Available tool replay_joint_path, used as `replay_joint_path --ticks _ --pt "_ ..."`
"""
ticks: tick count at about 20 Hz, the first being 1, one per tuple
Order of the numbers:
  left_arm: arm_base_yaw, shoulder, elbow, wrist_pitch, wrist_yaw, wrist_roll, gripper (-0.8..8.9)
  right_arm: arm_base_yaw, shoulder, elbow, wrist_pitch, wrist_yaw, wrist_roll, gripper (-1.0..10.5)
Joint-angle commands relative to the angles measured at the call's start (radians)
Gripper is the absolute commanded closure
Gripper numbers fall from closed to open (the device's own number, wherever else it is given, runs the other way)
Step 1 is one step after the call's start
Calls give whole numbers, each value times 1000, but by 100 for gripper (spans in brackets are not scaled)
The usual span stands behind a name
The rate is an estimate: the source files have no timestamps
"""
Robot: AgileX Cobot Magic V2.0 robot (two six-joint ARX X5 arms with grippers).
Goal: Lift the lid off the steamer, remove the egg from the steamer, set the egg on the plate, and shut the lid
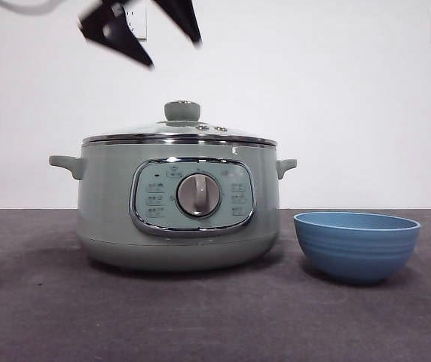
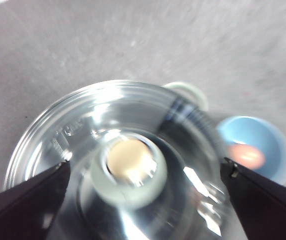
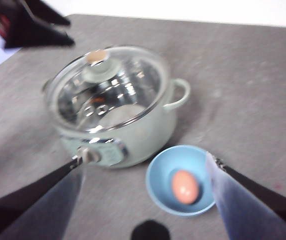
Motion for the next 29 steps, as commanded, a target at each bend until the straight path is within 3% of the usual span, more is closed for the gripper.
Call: replay_joint_path --ticks 1,9,10,12,13,29 --pt "-2 -74 6 -92 50 -24 315 2 0 -4 -26 -66 9 534" --pt "-3 -307 6 -371 151 -57 329 2 16 -4 -197 -243 9 547" --pt "-3 -336 6 -402 150 -56 422 2 21 -4 -217 -273 9 602" --pt "-3 -377 6 -441 149 -55 728 2 25 -4 -244 -307 8 871" --pt "-3 -391 6 -451 148 -55 836 2 26 -4 -248 -316 7 968" --pt "-2 -410 6 -451 145 -58 817 2 26 -4 -248 -317 8 946"
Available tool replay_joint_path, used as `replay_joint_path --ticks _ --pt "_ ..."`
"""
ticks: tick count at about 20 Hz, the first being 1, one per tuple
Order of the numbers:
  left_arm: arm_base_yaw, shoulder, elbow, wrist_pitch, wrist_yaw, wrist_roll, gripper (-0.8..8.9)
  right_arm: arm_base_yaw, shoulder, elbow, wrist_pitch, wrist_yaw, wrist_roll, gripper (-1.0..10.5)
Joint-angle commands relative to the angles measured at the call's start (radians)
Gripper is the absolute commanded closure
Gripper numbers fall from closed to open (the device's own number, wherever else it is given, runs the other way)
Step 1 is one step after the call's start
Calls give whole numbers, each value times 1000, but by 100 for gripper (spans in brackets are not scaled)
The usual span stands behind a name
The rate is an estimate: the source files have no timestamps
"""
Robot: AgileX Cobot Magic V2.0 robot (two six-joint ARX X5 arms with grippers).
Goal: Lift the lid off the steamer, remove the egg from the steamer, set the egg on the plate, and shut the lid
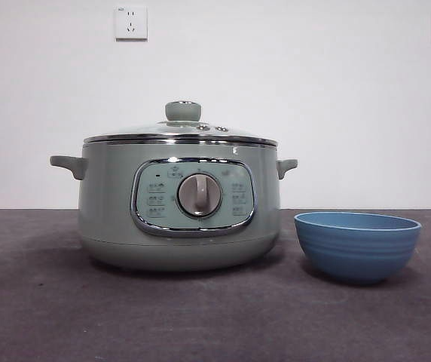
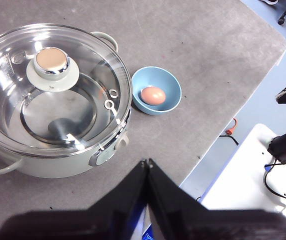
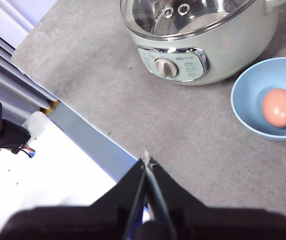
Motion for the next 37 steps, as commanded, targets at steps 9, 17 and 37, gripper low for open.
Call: replay_joint_path --ticks 9,17,37 --pt "137 -61 -19 416 -22 158 817 2 0 -4 2 3 5 946" --pt "462 -532 -630 903 -111 161 817 1 0 -4 2 3 5 946" --pt "538 -1116 -1601 1128 -298 39 817 1 0 -4 2 3 5 946"
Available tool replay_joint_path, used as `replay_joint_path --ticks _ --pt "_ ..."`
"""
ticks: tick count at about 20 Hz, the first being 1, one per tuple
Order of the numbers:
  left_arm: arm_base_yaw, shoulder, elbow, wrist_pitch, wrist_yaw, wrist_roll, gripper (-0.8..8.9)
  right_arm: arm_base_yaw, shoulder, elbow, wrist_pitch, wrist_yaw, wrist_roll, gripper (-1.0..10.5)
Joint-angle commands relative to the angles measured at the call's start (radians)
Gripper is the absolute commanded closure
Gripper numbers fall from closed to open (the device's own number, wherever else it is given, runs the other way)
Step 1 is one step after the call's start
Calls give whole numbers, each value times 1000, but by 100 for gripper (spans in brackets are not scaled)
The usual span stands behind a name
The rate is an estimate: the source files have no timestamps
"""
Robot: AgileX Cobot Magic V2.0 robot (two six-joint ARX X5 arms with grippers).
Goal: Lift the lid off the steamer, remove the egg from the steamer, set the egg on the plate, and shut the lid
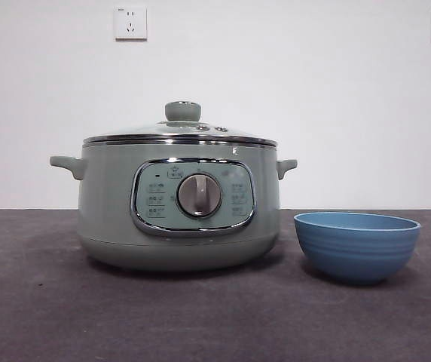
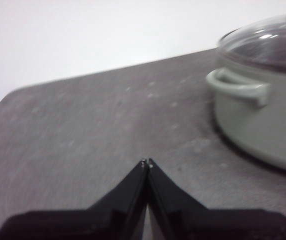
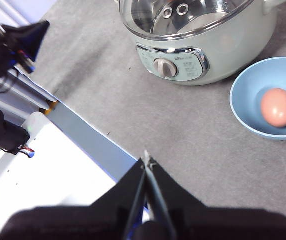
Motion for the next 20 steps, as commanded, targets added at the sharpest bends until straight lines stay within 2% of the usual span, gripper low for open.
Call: replay_joint_path --ticks 1,5,20 --pt "4 -23 -47 40 -46 -77 817 1 0 -4 3 2 5 946" --pt "4 -59 -47 -2 -46 -80 817 1 0 -4 3 2 5 946" --pt "3 -59 -47 -7 -44 -79 817 1 0 -4 3 2 5 946"
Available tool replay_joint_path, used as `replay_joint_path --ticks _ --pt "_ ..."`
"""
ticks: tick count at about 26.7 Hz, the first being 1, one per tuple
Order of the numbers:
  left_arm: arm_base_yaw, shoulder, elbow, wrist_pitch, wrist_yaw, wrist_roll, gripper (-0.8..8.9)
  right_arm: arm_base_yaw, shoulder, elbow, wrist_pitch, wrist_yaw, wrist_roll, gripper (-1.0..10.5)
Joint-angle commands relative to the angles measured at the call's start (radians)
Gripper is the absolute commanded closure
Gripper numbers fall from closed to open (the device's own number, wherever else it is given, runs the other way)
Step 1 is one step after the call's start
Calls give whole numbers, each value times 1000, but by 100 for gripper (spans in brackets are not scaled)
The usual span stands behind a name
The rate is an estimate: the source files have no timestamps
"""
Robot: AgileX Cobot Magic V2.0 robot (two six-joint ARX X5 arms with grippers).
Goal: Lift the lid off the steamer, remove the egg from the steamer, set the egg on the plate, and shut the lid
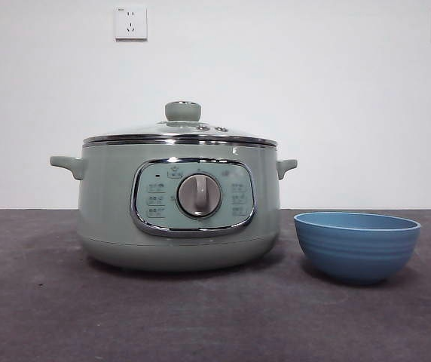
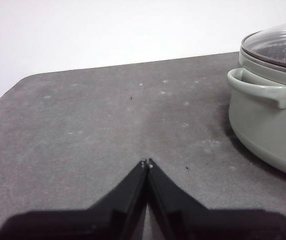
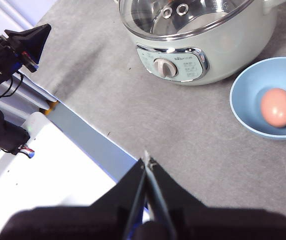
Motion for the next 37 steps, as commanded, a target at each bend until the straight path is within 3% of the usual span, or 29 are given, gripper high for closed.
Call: replay_joint_path --ticks 1,4,7,12,15,19,24,37 --pt "3 -3 -14 3 -3 -10 817 1 -1 -4 3 3 -4 946" --pt "3 -3 -14 3 -3 -10 817 -48 -39 -5 51 7 -84 946" --pt "3 -3 -14 3 -3 -10 817 -171 -128 -32 248 2 -129 946" --pt "3 -3 -14 3 -3 -10 817 -358 -321 -279 545 85 -203 946" --pt "3 -3 -14 3 -3 -10 817 -374 -427 -477 726 96 -186 946" --pt "3 -3 -14 3 -3 -10 817 -373 -524 -676 864 246 -119 946" --pt "3 -3 -14 0 -3 -10 817 -372 -623 -839 900 343 -45 946" --pt "3 -3 -14 -18 -3 -10 817 -370 -654 -939 828 338 -42 946"
